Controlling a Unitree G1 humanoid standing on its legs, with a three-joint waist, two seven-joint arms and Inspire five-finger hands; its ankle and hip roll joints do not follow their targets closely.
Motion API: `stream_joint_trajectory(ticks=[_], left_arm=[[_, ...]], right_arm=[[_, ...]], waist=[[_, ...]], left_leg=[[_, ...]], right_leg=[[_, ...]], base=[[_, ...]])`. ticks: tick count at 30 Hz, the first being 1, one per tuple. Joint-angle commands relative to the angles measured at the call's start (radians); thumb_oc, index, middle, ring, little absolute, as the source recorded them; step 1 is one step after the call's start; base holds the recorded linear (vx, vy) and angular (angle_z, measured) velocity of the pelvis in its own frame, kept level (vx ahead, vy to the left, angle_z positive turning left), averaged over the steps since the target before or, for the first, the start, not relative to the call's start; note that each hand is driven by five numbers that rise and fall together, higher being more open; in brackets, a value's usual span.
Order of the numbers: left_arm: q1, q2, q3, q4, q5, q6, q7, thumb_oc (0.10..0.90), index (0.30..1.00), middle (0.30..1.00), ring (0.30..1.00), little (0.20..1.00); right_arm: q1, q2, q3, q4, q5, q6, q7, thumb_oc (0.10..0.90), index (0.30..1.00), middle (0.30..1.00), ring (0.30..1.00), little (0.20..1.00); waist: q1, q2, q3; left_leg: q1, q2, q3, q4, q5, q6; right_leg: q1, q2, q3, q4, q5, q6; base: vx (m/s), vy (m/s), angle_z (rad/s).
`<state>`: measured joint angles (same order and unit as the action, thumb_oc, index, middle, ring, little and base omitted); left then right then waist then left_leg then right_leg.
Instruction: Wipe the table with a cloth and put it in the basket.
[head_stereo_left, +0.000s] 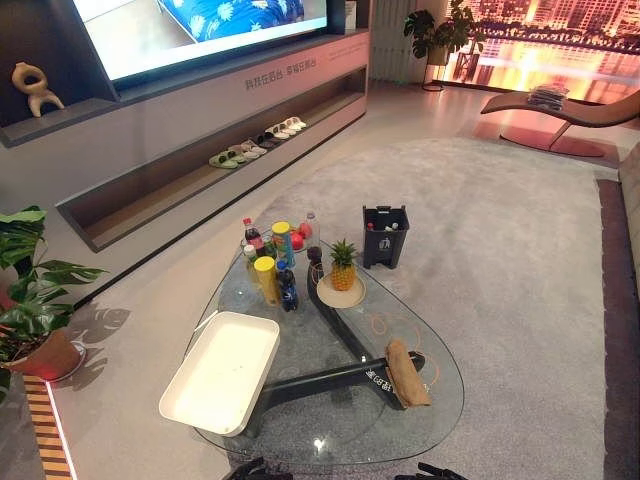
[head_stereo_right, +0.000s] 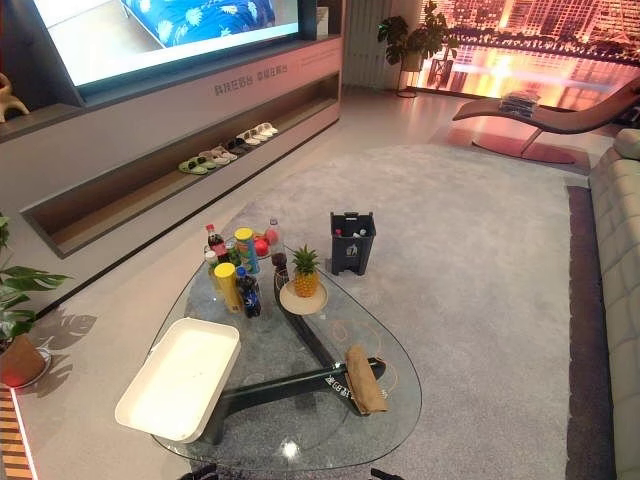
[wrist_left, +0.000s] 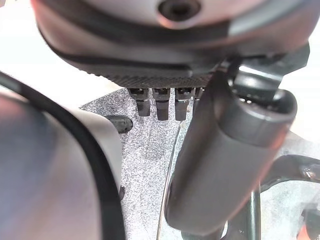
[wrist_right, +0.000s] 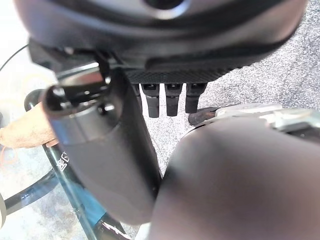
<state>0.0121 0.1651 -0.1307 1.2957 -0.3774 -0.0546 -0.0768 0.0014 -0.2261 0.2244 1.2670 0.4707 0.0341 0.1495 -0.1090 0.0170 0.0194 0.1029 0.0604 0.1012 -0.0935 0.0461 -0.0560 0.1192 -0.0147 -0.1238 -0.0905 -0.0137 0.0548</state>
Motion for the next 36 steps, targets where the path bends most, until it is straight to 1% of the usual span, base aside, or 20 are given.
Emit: stream_joint_trajectory(ticks=[1, 6, 9, 22, 28, 29, 32, 36], left_arm=[[-0.086, -0.014, 0.004, 0.036, 0.01, -0.015, -0.008, 0.8, 0.9, 0.9, 0.9, 0.9], [-0.082, -0.01, 0.007, 0.04, -0.004, -0.023, -0.027, 0.8, 0.9, 0.9, 0.9, 0.9], [-0.081, -0.012, 0.007, 0.043, -0.001, -0.028, -0.019, 0.8, 0.9, 0.9, 0.9, 0.9], [-0.082, -0.014, 0.003, 0.04, -0.01, -0.013, -0.015, 0.8, 0.9, 0.9, 0.9, 0.9], [-0.082, -0.014, 0.005, 0.041, -0.006, -0.009, -0.017, 0.8, 0.9, 0.9, 0.9, 0.9], [-0.082, -0.014, 0.005, 0.041, -0.006, -0.008, -0.017, 0.8, 0.9, 0.9, 0.9, 0.9], [-0.085, -0.013, 0.001, 0.041, -0.004, -0.001, -0.012, 0.8, 0.9, 0.9, 0.9, 0.9], [-0.086, -0.014, 0.001, 0.035, -0.006, 0.003, -0.008, 0.8, 0.9, 0.9, 0.9, 0.9]], right_arm=[[-0.04, 0.017, 0.024, 0.026, 0.005, 0.01, 0.001, 0.8, 0.9, 0.9, 0.9, 0.9], [-0.041, 0.014, 0.021, 0.029, 0.006, 0.012, 0.005, 0.8, 0.9, 0.9, 0.9, 0.9], [-0.044, 0.017, 0.021, 0.033, 0.012, 0.017, -0.002, 0.8, 0.9, 0.9, 0.9, 0.9], [-0.04, 0.016, 0.016, 0.033, -0.004, 0.003, -0.001, 0.8, 0.9, 0.9, 0.9, 0.9], [-0.041, 0.011, 0.029, 0.033, -0.064, -0.081, -0.037, 0.8, 0.9, 0.9, 0.9, 0.9], [-0.041, 0.01, 0.03, 0.032, -0.067, -0.086, -0.039, 0.8, 0.9, 0.9, 0.9, 0.9], [-0.051, 0.006, 0.037, 0.016, -0.056, -0.134, -0.062, 0.8, 0.9, 0.9, 0.9, 0.9], [-0.054, 0.003, 0.049, -0.011, -0.083, -0.164, -0.083, 0.8, 0.9, 0.9, 0.9, 0.9]], waist=[[0.004, -0.011, 0.018], [0.005, -0.014, 0.022], [0.006, -0.016, 0.021], [0.001, -0.015, 0.02], [0.001, -0.01, 0.019], [0.002, -0.01, 0.019], [0.002, -0.009, 0.021], [0.002, -0.009, 0.025]], left_leg=[[0.009, -0.035, 0.036, 0.009, -0.093, 0.018], [0.01, -0.035, 0.037, 0.008, -0.094, 0.018], [0.011, -0.034, 0.038, 0.007, -0.093, 0.018], [0.014, -0.032, 0.041, 0.01, -0.097, 0.018], [0.014, -0.032, 0.04, 0.011, -0.099, 0.019], [0.014, -0.032, 0.04, 0.011, -0.099, 0.019], [0.012, -0.031, 0.039, 0.012, -0.099, 0.018], [0.008, -0.029, 0.039, 0.014, -0.099, 0.016]], right_leg=[[-0.029, -0.069, -0.072, 0.051, -0.017, 0.076], [-0.027, -0.067, -0.071, 0.049, -0.017, 0.076], [-0.027, -0.067, -0.071, 0.049, -0.016, 0.076], [-0.024, -0.068, -0.07, 0.049, -0.019, 0.075], [-0.025, -0.069, -0.068, 0.051, -0.021, 0.075], [-0.026, -0.069, -0.068, 0.051, -0.021, 0.075], [-0.026, -0.069, -0.068, 0.052, -0.022, 0.075], [-0.029, -0.071, -0.069, 0.052, -0.021, 0.076]], base=[[0.0, 0.0, 0.0], [0.0, 0.0, 0.0], [0.0, 0.0, 0.0], [0.0, 0.0, 0.0], [0.01, 0.001, 0.0], [0.0, 0.0, 0.0], [0.02, -0.006, 0.0], [0.02, -0.007, 0.0]])
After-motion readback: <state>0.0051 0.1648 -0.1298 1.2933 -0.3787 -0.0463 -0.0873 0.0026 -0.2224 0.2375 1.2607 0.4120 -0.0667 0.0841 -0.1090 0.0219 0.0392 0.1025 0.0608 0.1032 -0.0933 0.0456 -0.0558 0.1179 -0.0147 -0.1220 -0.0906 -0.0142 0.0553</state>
